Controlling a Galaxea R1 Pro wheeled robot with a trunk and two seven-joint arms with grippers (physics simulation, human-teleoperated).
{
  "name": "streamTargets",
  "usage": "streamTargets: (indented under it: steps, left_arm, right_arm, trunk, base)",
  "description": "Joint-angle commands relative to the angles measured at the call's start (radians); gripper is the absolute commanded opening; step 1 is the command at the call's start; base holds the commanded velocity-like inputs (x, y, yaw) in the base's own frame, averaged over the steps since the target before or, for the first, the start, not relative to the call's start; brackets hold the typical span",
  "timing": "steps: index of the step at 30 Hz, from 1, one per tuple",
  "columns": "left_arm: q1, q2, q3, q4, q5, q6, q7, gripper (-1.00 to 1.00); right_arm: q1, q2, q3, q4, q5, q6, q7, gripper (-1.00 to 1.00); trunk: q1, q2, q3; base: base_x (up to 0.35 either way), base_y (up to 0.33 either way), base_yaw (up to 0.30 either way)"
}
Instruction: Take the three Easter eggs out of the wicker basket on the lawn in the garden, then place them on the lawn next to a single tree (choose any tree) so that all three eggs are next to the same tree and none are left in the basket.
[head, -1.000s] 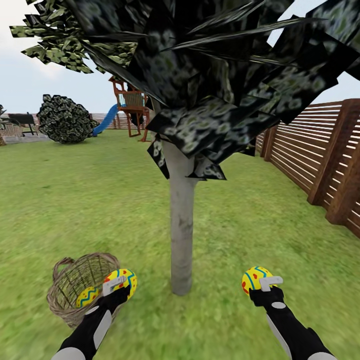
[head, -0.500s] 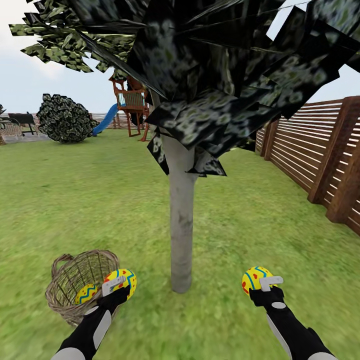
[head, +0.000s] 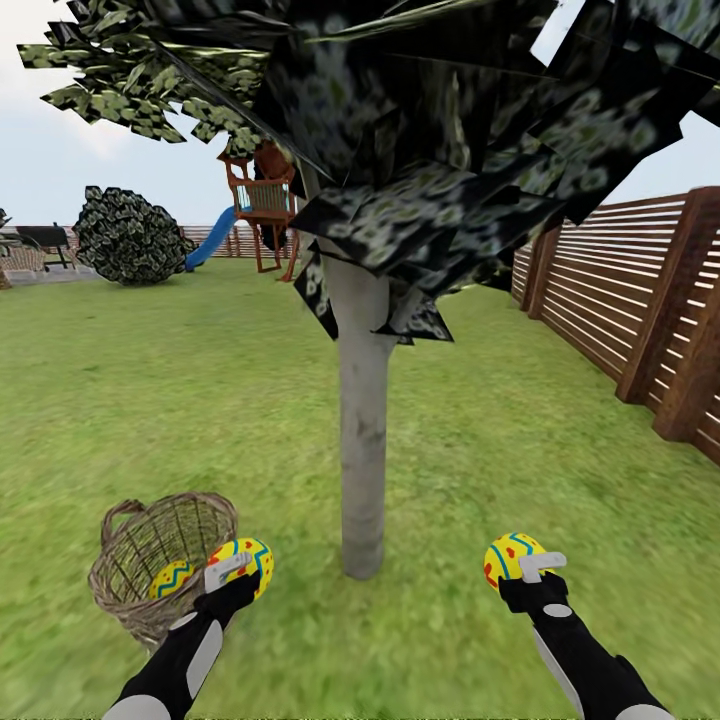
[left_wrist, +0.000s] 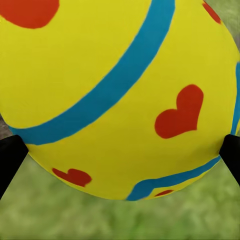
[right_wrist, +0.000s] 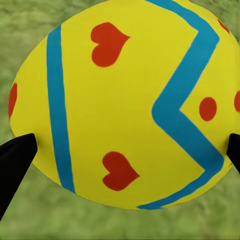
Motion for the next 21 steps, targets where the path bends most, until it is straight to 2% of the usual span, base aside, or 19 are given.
streamTargets:
  steps: [1, 12, 17, 21]
  left_arm:
    - [0.0, -0.001, 0.003, -0.002, 0.008, 0.005, -0.001, -1.0]
    - [-0.001, -0.001, 0.002, -0.002, 0.008, 0.005, -0.001, -1.0]
    - [-0.001, -0.002, 0.0, -0.001, 0.008, 0.004, -0.001, -1.0]
    - [-0.001, -0.002, -0.002, 0.0, 0.008, 0.004, -0.001, -1.0]
  right_arm:
    - [0.0, -0.001, 0.008, -0.002, 0.001, 0.008, -0.008, -1.0]
    - [0.0, -0.001, 0.008, -0.002, 0.001, 0.009, -0.008, -1.0]
    - [0.0, -0.001, 0.008, -0.002, 0.001, 0.009, -0.008, -1.0]
    - [0.0, -0.001, 0.008, -0.002, 0.001, 0.009, -0.008, -1.0]
  trunk:
    - [0.004, -0.008, -0.004]
    - [0.046, -0.085, -0.039]
    - [0.046, -0.085, -0.039]
    - [0.046, -0.085, -0.039]
  base:
    - [0.0, 0.0, 0.0]
    - [0.0, 0.0, 0.0]
    - [0.016, 0.0, 0.0]
    - [0.278, 0.0, 0.0]
